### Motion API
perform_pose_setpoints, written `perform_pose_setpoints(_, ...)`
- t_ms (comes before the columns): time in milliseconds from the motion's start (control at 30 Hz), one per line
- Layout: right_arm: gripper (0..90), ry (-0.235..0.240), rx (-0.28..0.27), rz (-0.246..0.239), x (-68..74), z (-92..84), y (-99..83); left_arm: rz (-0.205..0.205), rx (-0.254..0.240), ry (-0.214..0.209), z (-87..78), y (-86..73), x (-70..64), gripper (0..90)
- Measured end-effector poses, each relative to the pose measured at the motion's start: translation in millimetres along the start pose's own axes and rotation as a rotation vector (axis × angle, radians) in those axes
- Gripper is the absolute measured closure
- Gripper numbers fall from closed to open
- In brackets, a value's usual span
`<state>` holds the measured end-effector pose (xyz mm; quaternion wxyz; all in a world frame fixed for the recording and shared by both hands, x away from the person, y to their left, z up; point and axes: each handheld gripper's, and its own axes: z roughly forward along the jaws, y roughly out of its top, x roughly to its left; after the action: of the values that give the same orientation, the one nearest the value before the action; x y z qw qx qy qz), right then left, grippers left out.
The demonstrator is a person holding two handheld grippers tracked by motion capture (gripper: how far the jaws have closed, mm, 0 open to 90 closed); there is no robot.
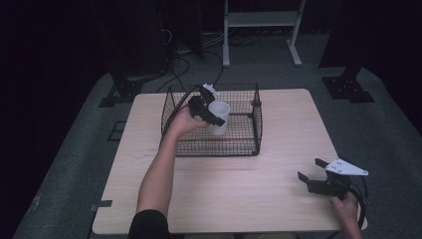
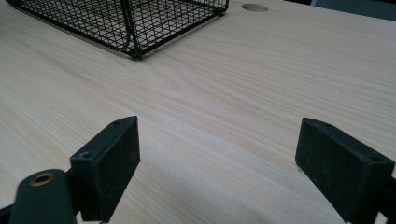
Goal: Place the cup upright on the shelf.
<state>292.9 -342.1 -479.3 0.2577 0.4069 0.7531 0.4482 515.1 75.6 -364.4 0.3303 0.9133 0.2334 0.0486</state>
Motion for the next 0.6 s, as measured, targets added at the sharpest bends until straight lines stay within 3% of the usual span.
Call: perform_pose_setpoints(600,13.1,0.002,-0.003,0.002,0.0,-0.2,-0.1,-0.028,0.050,-0.019,27.6,-3.3,8.3,21.0)
